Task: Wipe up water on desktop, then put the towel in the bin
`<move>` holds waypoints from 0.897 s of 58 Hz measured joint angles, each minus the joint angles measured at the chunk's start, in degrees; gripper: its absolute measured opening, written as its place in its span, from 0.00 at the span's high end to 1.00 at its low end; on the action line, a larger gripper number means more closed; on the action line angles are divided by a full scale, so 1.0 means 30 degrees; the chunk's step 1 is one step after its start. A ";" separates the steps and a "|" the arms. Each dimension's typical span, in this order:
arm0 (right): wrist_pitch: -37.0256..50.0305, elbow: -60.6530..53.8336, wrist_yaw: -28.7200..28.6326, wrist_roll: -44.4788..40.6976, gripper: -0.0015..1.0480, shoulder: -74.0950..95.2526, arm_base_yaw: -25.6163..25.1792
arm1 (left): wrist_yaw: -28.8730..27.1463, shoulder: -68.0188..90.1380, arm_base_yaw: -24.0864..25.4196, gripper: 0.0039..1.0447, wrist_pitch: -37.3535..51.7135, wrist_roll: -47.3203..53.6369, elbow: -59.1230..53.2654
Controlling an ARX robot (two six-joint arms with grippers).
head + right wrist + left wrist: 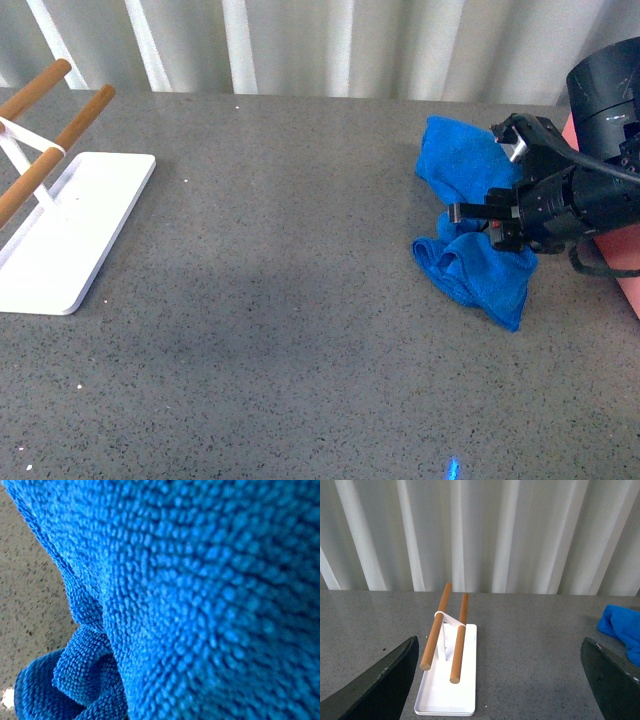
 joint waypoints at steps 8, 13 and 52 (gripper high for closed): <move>-0.1195 0.2018 0.0153 -0.0415 0.96 0.0947 -0.0284 | 0.0007 0.0000 0.0000 0.06 0.0000 0.0000 0.0000; -0.1800 0.3461 0.0291 -0.0663 0.96 0.1683 -0.0313 | 0.0000 0.0000 0.0000 0.06 0.0000 0.0000 0.0000; -0.3031 1.1613 -0.1319 -0.0787 0.96 0.6309 0.3279 | 0.0000 0.0000 0.0000 0.06 0.0000 0.0000 0.0000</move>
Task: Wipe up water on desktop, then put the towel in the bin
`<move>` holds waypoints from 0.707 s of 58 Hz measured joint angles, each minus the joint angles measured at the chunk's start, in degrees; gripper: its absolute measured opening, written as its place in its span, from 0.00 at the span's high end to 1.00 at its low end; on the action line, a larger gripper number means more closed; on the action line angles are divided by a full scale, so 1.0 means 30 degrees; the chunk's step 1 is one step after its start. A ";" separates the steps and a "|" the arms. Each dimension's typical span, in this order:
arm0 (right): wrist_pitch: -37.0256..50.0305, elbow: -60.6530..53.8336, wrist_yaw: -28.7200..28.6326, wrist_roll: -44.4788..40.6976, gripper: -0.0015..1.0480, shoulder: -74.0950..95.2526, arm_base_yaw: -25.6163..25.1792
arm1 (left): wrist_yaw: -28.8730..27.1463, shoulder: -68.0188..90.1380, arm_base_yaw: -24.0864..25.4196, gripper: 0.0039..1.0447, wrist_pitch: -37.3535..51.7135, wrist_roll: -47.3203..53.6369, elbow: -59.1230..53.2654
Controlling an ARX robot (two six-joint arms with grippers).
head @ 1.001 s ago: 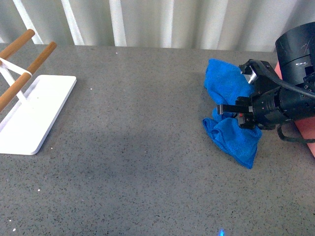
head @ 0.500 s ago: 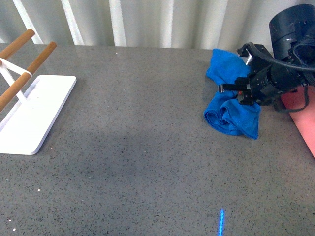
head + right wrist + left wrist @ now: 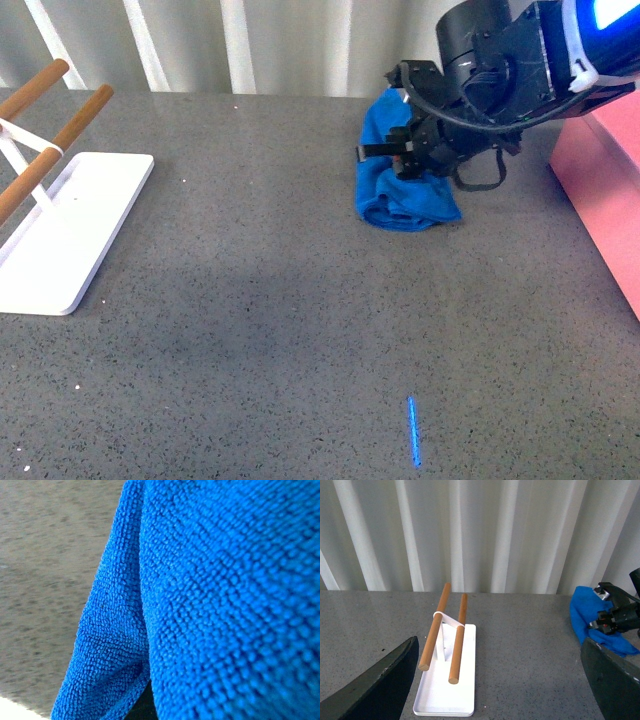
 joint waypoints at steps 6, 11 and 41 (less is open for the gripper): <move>0.0801 -0.1239 -0.0699 0.0459 0.96 -0.0546 0.0707 | 0.0000 0.0000 0.0000 0.06 0.0000 0.0000 0.0000; 0.1654 -0.2849 -0.1406 0.1093 0.96 -0.1304 0.1195 | 0.0000 0.0000 0.0000 0.06 0.0000 0.0000 0.0000; 0.3840 -1.7653 -0.3366 0.1078 0.96 -1.2560 -0.0240 | 0.0000 0.0000 0.0000 0.06 0.0000 0.0000 0.0000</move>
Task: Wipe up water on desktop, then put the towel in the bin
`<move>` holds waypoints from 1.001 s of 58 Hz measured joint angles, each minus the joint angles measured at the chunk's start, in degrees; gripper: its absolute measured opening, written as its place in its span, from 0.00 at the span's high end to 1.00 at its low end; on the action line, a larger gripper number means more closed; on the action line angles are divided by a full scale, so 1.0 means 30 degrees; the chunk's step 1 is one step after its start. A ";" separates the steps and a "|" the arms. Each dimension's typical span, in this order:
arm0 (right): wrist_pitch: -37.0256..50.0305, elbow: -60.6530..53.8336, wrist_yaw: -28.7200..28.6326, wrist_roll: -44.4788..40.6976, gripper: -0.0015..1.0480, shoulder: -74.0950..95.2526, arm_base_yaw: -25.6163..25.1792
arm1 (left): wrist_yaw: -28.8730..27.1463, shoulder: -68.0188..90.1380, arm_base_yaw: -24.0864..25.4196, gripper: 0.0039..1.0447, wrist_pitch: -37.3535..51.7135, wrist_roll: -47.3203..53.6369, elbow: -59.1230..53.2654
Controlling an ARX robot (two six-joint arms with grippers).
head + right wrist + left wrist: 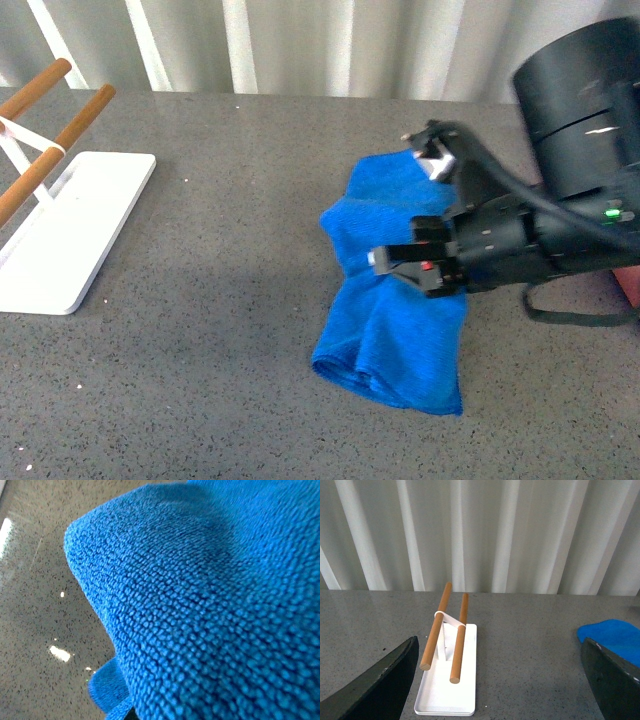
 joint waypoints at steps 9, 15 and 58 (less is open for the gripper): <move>-0.0889 -0.1596 -0.0291 -0.1224 0.96 -0.3177 -0.1778 | 0.0000 0.0000 0.0000 0.06 0.0000 -0.0007 0.0000; -0.1435 -0.2178 -0.0270 -0.2229 0.96 -0.4422 -0.2790 | 0.0000 0.0000 0.0000 0.06 0.0000 -0.0007 0.0000; -0.5814 0.9369 0.1960 -0.5486 0.96 -0.4918 -0.8094 | 0.0000 0.0000 0.0000 0.06 0.0000 0.0000 0.0000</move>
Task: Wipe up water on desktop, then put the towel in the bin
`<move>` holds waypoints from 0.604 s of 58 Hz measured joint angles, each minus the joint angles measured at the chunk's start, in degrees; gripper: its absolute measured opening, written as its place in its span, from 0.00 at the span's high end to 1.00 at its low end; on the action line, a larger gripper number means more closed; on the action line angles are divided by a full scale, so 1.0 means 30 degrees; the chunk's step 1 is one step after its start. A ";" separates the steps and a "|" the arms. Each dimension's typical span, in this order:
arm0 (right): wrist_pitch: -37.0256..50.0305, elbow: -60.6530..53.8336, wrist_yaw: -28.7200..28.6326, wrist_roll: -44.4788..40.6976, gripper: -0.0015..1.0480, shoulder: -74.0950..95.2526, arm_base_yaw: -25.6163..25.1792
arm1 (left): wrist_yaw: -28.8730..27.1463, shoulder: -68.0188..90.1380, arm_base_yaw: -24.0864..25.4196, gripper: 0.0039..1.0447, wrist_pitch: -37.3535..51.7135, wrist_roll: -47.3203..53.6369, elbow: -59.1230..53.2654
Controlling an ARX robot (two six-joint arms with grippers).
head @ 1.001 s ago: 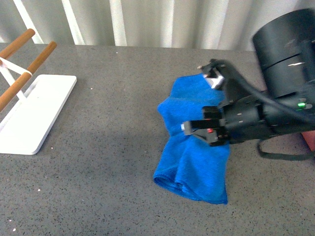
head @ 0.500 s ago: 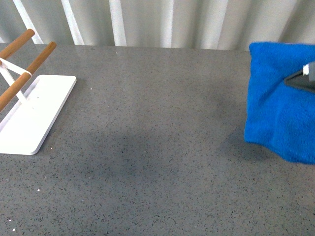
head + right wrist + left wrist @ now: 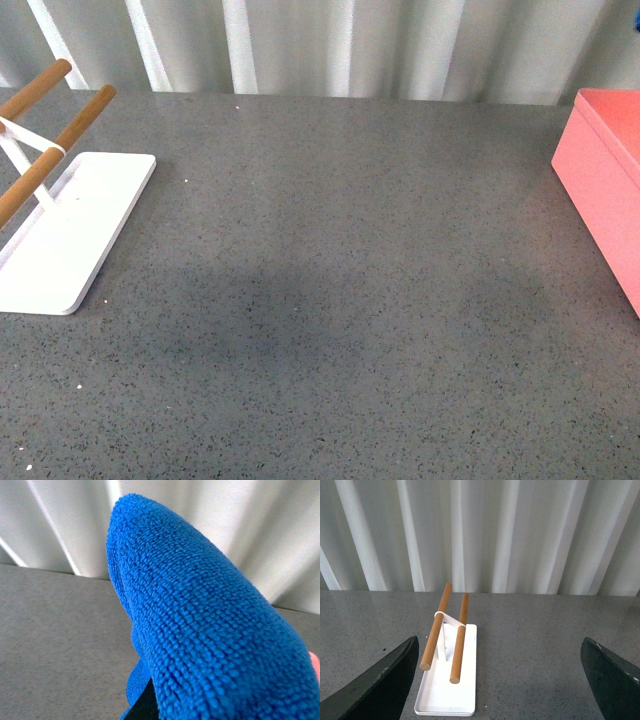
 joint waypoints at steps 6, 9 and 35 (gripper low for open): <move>-0.1122 0.1319 0.0087 0.0277 0.96 0.1107 -0.1144 | 0.0000 0.0000 0.0000 0.06 0.0000 -0.0007 0.0000; -0.1865 0.1960 0.0350 0.0328 0.96 0.1887 -0.1719 | 0.0000 0.0000 0.0000 0.06 0.0000 -0.0007 0.0000; -0.7512 0.7016 0.2346 0.0357 0.96 0.8233 -0.4335 | 0.0007 0.0000 0.0000 0.06 0.0000 0.0000 0.0000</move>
